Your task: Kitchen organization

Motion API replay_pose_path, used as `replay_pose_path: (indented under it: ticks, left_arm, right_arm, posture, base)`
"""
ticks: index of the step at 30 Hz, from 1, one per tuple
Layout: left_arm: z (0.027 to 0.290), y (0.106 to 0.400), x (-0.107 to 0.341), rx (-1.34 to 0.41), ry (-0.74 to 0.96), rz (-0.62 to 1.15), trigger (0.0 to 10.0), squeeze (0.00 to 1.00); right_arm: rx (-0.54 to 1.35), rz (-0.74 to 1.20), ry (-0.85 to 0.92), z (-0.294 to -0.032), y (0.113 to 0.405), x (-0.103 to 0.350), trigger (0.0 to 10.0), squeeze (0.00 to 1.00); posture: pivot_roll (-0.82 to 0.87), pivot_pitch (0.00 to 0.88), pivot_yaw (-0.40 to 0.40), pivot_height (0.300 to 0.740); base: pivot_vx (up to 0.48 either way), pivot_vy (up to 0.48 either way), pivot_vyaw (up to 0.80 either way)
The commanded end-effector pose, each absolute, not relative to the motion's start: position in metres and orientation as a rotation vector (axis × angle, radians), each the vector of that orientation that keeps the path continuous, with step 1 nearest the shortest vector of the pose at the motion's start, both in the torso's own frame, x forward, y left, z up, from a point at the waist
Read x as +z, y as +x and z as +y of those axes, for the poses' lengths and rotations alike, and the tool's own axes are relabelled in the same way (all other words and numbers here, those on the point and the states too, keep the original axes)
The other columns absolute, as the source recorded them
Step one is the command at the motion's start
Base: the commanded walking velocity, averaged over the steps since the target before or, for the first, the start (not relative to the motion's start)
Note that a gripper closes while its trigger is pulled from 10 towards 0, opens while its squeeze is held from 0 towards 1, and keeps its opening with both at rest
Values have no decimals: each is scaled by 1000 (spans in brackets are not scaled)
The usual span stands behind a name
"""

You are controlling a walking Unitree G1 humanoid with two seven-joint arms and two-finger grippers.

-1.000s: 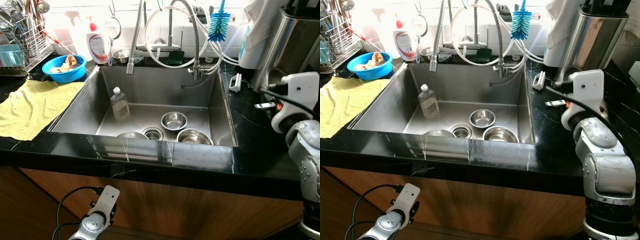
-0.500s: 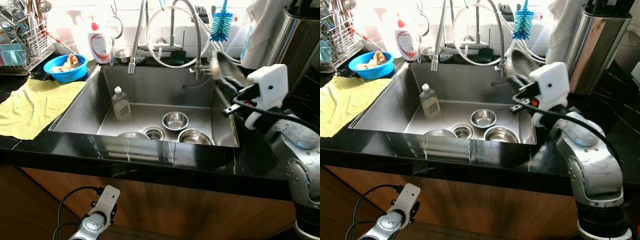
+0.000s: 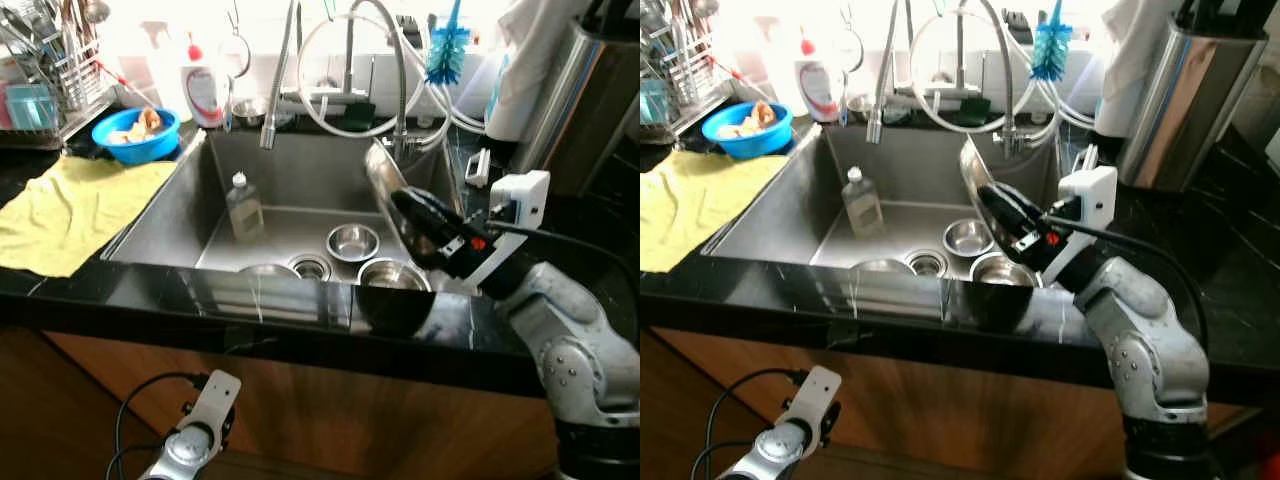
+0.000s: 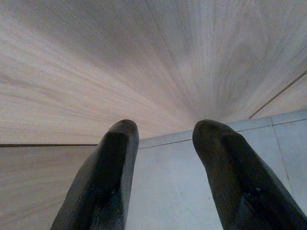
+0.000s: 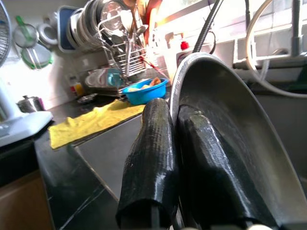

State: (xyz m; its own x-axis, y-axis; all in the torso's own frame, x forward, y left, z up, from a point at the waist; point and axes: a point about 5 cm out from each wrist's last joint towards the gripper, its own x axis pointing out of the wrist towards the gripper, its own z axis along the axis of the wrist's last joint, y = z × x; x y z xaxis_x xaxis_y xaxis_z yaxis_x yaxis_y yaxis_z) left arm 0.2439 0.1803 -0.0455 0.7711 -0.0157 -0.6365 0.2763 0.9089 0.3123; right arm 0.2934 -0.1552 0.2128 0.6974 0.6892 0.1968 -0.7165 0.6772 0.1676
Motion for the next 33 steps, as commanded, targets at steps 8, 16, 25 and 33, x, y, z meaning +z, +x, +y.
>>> replay_pose_path:
  ticks: [8,16,25,33]
  left_arm:
    - [188,244,-45,-135,407,681,10000,0]
    - [188,245,-44,-135,410,681,10000,0]
    - [186,245,-44,-135,404,679,10000,0]
    - [186,244,-45,-137,407,681,10000,0]
  right_arm:
    - [711,-125,413,-172,323,198,10000,0]
    - [652,-115,421,-182,345,202,10000,0]
    - [479,18,358,-185,376,191,10000,0]
    - [465,134,384,-174,386,169,10000,0]
  posture:
    - [-121,0,36,740]
    - [-126,0,37,740]
    - [-115,0,27,740]
    - [-109,0,25,740]
  base:
    - [0,0,0]
    - [0,0,0]
    - [0,0,0]
    - [0,0,0]
